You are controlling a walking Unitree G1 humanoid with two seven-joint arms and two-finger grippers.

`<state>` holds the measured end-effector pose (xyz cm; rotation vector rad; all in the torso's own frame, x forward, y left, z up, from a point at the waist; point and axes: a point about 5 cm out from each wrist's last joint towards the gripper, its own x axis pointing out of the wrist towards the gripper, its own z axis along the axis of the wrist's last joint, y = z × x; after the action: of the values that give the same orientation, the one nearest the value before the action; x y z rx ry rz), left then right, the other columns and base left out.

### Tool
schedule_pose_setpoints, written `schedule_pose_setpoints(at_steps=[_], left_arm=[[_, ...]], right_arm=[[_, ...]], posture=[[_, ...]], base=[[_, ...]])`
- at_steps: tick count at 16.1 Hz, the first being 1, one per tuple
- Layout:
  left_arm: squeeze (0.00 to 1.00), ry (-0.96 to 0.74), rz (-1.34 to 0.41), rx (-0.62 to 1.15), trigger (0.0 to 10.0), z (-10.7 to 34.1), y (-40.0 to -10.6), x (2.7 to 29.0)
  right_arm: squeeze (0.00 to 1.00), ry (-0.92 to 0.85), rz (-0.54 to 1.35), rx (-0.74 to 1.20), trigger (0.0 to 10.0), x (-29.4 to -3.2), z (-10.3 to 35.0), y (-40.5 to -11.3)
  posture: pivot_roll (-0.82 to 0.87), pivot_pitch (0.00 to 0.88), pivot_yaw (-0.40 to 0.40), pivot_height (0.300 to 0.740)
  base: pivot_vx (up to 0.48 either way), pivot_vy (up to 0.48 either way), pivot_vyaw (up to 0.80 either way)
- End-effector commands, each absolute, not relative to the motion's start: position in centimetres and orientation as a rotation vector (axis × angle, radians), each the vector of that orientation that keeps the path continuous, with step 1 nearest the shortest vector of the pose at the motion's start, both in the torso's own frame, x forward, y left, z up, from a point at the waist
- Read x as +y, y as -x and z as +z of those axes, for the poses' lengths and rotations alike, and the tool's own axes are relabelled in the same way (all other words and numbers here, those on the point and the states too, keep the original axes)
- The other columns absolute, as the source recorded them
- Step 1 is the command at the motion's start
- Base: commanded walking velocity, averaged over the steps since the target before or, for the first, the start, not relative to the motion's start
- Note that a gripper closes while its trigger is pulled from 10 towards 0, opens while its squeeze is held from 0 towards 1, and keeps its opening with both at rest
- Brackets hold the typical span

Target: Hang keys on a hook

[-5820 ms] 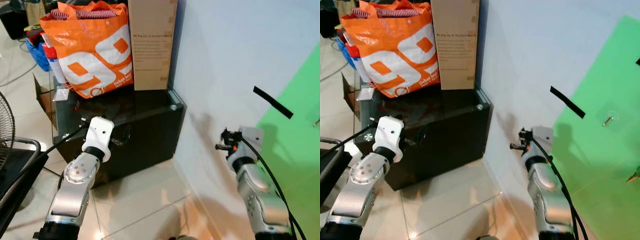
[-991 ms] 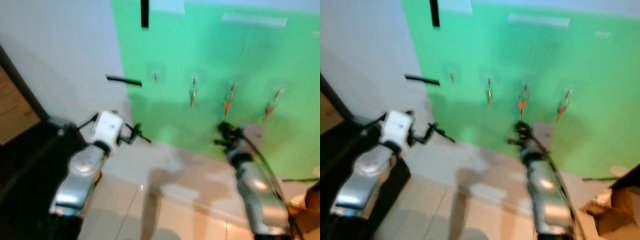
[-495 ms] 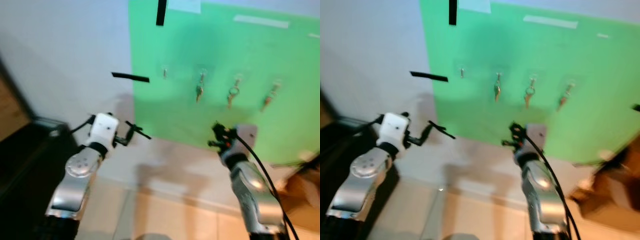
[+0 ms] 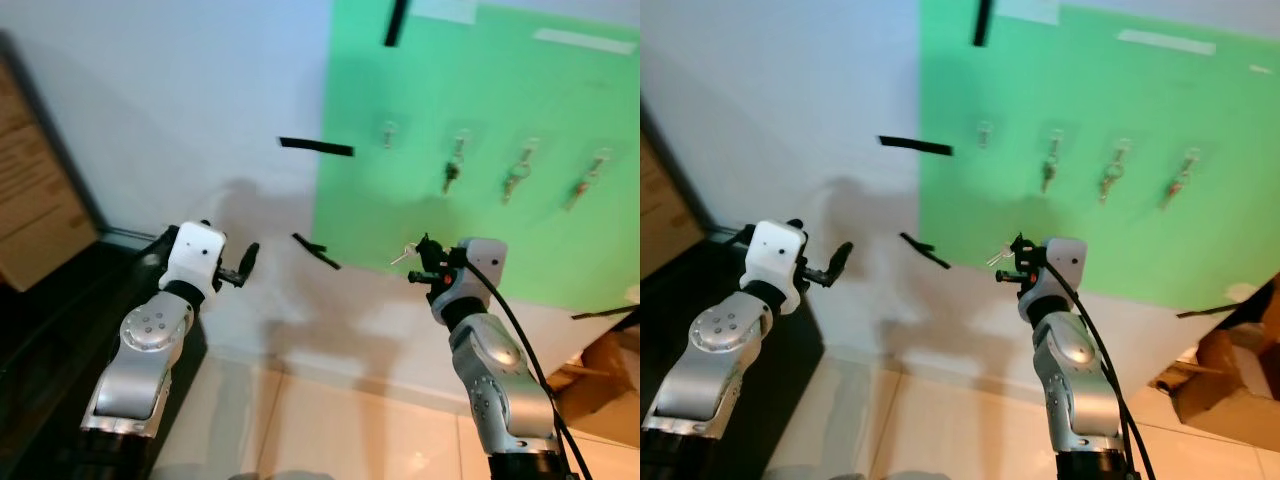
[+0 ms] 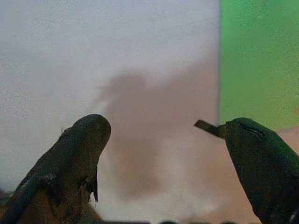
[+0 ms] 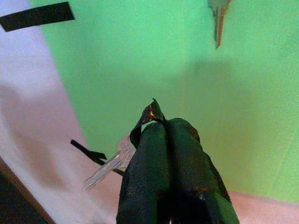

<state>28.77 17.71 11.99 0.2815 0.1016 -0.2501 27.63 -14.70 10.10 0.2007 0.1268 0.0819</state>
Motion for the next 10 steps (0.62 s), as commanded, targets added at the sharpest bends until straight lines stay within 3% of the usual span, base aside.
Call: schedule_pose_setpoints(at_steps=[1, 5, 10], left_arm=[[0.03, -0.265, -0.272, 0.074, 10.0, 12.42, -29.26, 16.65], [0.03, -0.262, -0.304, 0.063, 10.0, 12.67, -29.83, 16.17], [0.04, -0.265, -0.338, 0.059, 10.0, 12.70, -30.14, 15.69]], right_arm=[[0.00, -0.191, 0.032, 0.116, 10.0, -15.94, 10.26, -27.38], [0.00, -0.196, 0.008, 0.098, 10.0, -16.03, 10.42, -27.33], [0.00, -0.130, 0.037, 0.074, 10.0, -15.69, 11.01, -27.69]], posture=[[-0.02, 0.000, 0.022, 0.740], [-0.04, 0.000, 0.058, 0.740], [-0.05, 0.000, 0.074, 0.740]], base=[[0.000, 0.000, 0.00], [0.000, 0.000, 0.00], [0.279, 0.000, 0.00]])
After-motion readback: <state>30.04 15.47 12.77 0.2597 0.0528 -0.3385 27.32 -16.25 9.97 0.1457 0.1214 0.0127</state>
